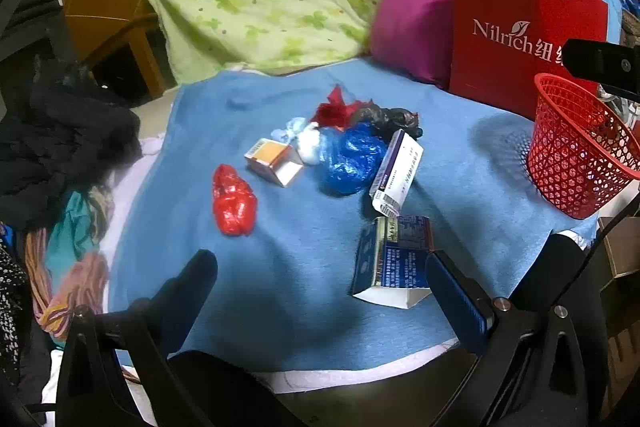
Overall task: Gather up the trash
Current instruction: 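Grasp the blue-and-white box with the left tool while the right grasps the white medicine box, then carry both boxes over the red mesh basket and open both tools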
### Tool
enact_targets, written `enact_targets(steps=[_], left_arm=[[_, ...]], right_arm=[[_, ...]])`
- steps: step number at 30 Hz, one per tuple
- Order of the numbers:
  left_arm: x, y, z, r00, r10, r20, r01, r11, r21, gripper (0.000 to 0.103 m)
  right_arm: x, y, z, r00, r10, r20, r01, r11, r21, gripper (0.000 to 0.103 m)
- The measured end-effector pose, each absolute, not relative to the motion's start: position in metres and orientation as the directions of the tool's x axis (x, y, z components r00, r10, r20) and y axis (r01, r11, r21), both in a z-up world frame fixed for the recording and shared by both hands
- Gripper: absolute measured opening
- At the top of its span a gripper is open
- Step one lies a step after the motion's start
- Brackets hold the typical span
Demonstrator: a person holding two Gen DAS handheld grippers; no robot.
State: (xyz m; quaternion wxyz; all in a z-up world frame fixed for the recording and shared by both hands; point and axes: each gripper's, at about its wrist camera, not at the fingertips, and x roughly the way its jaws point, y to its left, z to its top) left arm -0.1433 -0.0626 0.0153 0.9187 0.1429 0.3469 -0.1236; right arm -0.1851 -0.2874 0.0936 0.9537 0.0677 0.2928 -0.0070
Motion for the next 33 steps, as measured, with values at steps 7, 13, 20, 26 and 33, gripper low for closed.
enact_targets(steps=[7, 13, 20, 26, 33], left_arm=[[-0.117, -0.063, -0.009, 0.672, -0.229, -0.704, 0.375, 0.925, 0.057, 0.103], [-0.098, -0.074, -0.03, 0.591, -0.346, -0.729, 0.428, 0.9, -0.081, 0.103], [-0.082, -0.099, -0.06, 0.55, -0.327, -0.768, 0.452, 0.89, -0.055, 0.103], [-0.072, -0.096, -0.078, 0.494, -0.341, -0.8, 0.454, 0.886, -0.097, 0.086], [-0.07, -0.092, -0.09, 0.46, -0.378, -0.803, 0.475, 0.869, -0.137, 0.066]], right_arm=[[-0.147, -0.303, 0.072, 0.786, 0.131, -0.604, 0.015, 0.973, 0.23, 0.103], [-0.077, -0.31, 0.029, 0.667, 0.249, -0.703, -0.001, 0.943, 0.333, 0.087], [-0.004, -0.311, -0.037, 0.509, 0.416, -0.753, 0.05, 0.859, 0.509, 0.086], [0.027, -0.304, -0.074, 0.466, 0.44, -0.767, 0.116, 0.829, 0.546, 0.086], [0.042, -0.301, -0.097, 0.452, 0.456, -0.767, 0.167, 0.801, 0.575, 0.054]])
